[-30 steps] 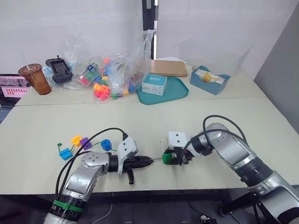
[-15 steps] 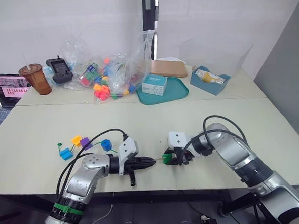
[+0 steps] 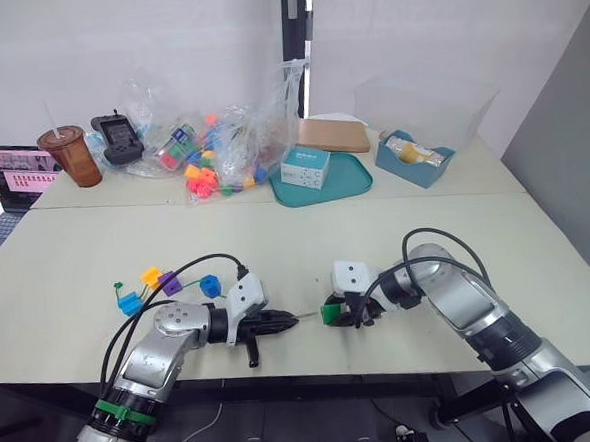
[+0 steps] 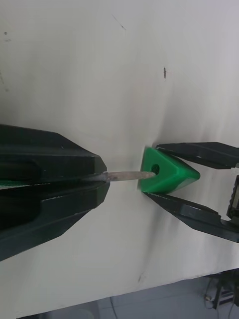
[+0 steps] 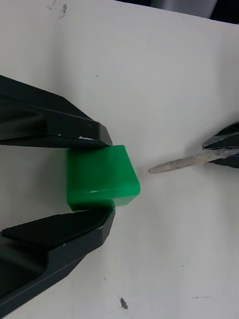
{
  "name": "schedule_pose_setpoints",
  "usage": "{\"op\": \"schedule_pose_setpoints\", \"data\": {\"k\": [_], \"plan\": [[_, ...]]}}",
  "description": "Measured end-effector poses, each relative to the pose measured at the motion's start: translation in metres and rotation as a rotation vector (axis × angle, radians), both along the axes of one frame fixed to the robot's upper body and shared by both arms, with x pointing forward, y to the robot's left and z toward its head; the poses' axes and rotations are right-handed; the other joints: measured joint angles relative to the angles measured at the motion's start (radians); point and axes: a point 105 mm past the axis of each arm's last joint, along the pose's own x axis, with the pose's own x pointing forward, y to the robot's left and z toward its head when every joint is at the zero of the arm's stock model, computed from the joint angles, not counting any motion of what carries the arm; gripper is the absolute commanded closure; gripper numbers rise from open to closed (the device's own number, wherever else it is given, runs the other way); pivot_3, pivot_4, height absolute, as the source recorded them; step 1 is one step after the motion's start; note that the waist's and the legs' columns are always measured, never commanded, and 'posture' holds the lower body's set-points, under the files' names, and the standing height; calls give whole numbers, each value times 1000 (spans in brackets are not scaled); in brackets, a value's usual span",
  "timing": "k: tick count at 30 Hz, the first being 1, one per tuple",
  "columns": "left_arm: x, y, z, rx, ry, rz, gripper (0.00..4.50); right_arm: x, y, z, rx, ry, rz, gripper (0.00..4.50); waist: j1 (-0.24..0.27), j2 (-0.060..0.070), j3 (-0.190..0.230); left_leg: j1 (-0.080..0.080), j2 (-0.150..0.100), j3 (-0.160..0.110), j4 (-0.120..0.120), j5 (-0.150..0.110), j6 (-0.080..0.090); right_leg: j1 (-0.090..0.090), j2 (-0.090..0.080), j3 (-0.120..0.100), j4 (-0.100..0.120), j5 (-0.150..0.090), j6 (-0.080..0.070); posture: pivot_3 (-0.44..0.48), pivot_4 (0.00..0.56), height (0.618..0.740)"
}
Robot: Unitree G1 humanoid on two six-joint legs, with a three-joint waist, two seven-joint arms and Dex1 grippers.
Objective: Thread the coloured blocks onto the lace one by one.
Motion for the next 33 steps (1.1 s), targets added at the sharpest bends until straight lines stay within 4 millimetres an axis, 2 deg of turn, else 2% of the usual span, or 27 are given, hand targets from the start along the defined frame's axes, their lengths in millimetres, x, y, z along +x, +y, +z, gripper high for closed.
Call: {"op": "schedule_pose_setpoints", "data": {"k": [15,33], "plan": [[-2,-9,-6,21,1,-15,4500,-1,-1,0,-7,4,-6,3222,1,0,0,0,0,0,0,0,0,0,0,0,0,0,0,0,150,740],[1,-15,-4,-7,7,-11,4500,-3,-3,0,-14,7,-7,3222,6,0,0,0,0,0,0,0,0,1,0,0,-1,0,0,0,150,740]]}}
